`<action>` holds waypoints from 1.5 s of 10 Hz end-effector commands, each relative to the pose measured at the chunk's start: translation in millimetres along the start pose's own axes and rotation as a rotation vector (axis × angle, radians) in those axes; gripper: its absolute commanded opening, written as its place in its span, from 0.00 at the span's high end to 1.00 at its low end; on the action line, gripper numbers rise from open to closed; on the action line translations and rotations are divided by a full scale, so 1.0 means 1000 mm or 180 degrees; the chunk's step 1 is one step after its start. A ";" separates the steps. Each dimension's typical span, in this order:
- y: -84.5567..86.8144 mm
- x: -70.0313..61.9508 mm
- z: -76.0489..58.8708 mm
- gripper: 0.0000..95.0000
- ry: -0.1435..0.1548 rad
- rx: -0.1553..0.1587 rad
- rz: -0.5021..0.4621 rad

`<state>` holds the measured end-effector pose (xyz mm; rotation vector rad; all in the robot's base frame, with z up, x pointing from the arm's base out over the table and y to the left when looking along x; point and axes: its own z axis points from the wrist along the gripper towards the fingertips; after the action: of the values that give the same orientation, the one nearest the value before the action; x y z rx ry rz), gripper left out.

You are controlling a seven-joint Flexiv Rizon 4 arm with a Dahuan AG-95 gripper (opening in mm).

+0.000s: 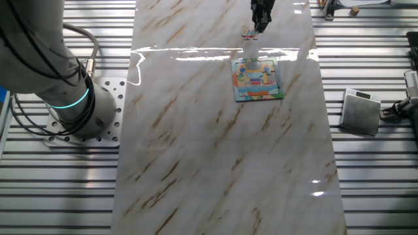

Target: Assemble one piece of a puzzle

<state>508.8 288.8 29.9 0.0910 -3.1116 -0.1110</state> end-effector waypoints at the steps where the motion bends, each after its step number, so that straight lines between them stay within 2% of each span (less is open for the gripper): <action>1: -0.001 0.000 0.003 0.60 0.0001 0.0019 0.0025; 6: -0.003 -0.003 0.012 0.60 0.0001 0.0146 0.0107; 13: -0.007 -0.004 0.015 0.60 -0.0004 0.0151 0.0147; 14: -0.008 -0.003 0.016 0.80 -0.0006 0.0145 0.0143; 15: -0.009 -0.003 0.016 0.80 -0.0007 0.0138 0.0146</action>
<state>511.0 280.8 13.2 0.0200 -3.1168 -0.0431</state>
